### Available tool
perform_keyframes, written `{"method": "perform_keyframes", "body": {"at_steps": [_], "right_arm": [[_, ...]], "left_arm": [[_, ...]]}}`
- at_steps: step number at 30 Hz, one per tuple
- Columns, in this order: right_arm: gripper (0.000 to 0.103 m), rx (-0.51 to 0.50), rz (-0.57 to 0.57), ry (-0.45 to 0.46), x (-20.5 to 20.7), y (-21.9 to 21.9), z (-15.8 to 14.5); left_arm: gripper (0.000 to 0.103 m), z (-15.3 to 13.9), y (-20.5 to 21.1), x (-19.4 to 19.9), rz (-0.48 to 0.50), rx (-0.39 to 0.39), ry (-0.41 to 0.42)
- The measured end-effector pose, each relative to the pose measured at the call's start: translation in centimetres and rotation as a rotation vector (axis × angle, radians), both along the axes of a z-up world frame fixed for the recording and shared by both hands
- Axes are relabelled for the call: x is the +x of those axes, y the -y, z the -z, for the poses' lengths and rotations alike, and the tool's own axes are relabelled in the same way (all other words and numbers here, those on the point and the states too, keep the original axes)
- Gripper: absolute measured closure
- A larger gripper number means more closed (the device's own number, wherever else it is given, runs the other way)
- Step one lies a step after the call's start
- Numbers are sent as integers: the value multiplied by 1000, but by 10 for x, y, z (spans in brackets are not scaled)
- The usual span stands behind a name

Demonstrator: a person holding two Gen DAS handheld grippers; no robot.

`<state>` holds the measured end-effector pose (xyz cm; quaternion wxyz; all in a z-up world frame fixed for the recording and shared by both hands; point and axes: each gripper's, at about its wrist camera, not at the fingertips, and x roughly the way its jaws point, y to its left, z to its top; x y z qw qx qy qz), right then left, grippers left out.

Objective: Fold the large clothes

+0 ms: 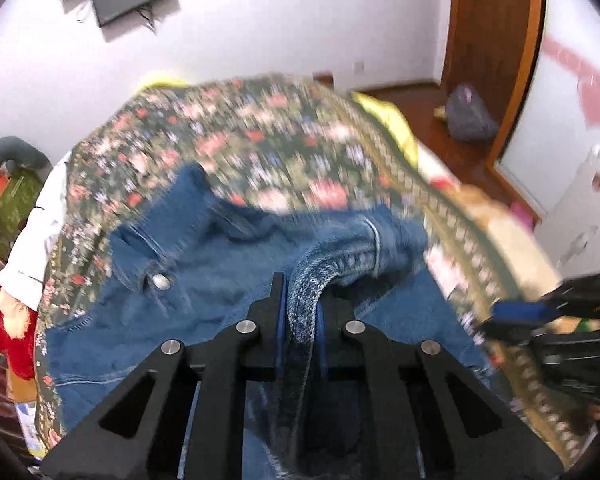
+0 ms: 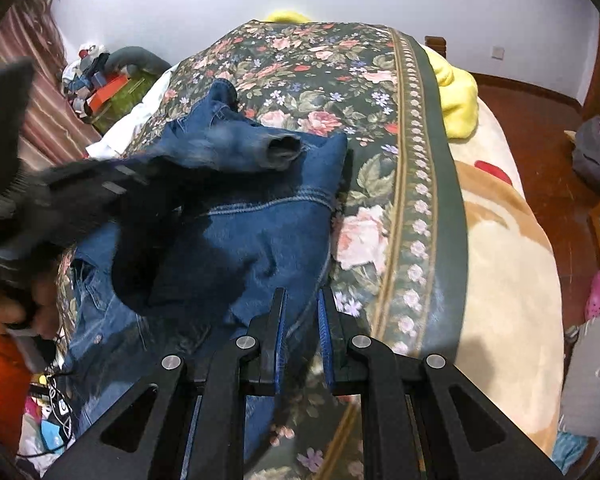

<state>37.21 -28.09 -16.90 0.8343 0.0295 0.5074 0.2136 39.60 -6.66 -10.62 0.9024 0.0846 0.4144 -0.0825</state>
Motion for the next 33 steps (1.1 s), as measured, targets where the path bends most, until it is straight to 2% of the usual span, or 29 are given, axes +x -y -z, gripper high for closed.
{"method": "perform_keyframes", "body": {"at_steps": [3,6,10,13,15,17,19,20,22,24,26,30,33], "right_arm": [[92,-1,-15,-9,3,-9,1],[92,-4,-29,-20,7,-20,8],[92,-60,-31,-69,13,-35,29],[92,-109,-37,-62,12,-40,38],[92,-112,-49,-60,11,-40,39],[92,-124,-49,-63,9,-40,42],[92,-145,-49,-55,8,-41,44],[92,-158,-47,-49,8,-43,45],[92,-188,-39,-32,5,-46,47],[92,-235,-36,-5,1,-53,47],[92,-273,-32,18,-3,-57,47],[92,-329,-32,49,-6,-63,47],[92,-337,-38,41,-4,-64,48]], "left_arm": [[92,-25,-29,-11,-37,-20,52],[92,-28,-62,-25,-95,-27,52],[92,-3,-108,-42,-186,-36,-5],[91,28,-150,-60,-264,-71,-74],[85,48,-170,-71,-293,-106,-128],[71,73,-192,-83,-333,-144,-201],[68,91,-205,-94,-380,-122,-245],[63,101,-214,-99,-403,-120,-274],[57,111,-229,-109,-432,-160,-304],[54,114,-247,-121,-455,-250,-311],[41,108,-260,-133,-488,-306,-296],[36,93,-281,-145,-522,-402,-238],[34,89,-290,-135,-536,-428,-230]]}}
